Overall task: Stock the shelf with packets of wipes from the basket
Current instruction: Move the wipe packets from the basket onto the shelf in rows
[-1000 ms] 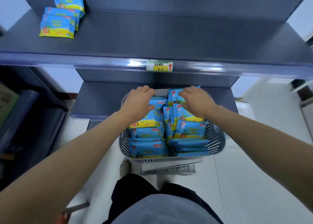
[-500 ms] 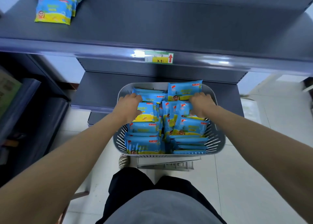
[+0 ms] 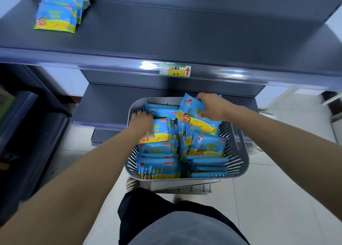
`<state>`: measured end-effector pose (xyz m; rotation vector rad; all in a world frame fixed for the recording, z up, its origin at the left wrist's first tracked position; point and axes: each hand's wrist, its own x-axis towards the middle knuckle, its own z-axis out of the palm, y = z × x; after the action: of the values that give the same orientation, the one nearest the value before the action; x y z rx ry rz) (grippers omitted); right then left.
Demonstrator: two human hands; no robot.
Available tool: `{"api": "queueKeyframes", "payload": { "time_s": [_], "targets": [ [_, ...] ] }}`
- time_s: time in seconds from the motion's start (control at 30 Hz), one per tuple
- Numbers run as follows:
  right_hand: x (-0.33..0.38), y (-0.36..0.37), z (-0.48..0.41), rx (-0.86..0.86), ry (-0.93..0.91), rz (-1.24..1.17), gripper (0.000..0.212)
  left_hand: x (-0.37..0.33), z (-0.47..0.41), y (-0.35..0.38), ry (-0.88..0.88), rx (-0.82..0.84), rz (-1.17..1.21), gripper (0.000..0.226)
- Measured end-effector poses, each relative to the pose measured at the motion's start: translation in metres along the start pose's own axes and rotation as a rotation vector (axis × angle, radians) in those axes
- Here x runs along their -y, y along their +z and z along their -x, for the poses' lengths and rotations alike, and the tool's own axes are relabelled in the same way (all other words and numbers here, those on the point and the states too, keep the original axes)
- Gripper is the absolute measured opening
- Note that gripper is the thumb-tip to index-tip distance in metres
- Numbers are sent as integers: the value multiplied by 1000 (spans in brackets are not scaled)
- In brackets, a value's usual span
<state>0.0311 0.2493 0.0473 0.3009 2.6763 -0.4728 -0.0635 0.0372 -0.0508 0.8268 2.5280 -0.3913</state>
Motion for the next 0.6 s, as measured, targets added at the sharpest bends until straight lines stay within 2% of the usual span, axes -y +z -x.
{"api": "queueKeyframes", "payload": {
  "time_s": [0.03, 0.13, 0.2, 0.43, 0.6],
  "targets": [
    [3, -2, -1, 3, -1, -16, 44, 1, 0, -2, 4, -28, -24, 68],
    [12, -12, -5, -37, -22, -27, 38, 7, 4, -16, 75, -147, -59, 26],
    [22, -26, -8, -110, -53, -40, 33, 13, 12, -35, 118, -205, -33, 16],
    [94, -106, -28, -394, -259, -143, 30, 76, 56, -126, 149, -454, 284, 23],
    [174, -161, -72, -436, -383, -189, 34, 158, 75, -169, 71, -516, 413, 20]
  ]
}}
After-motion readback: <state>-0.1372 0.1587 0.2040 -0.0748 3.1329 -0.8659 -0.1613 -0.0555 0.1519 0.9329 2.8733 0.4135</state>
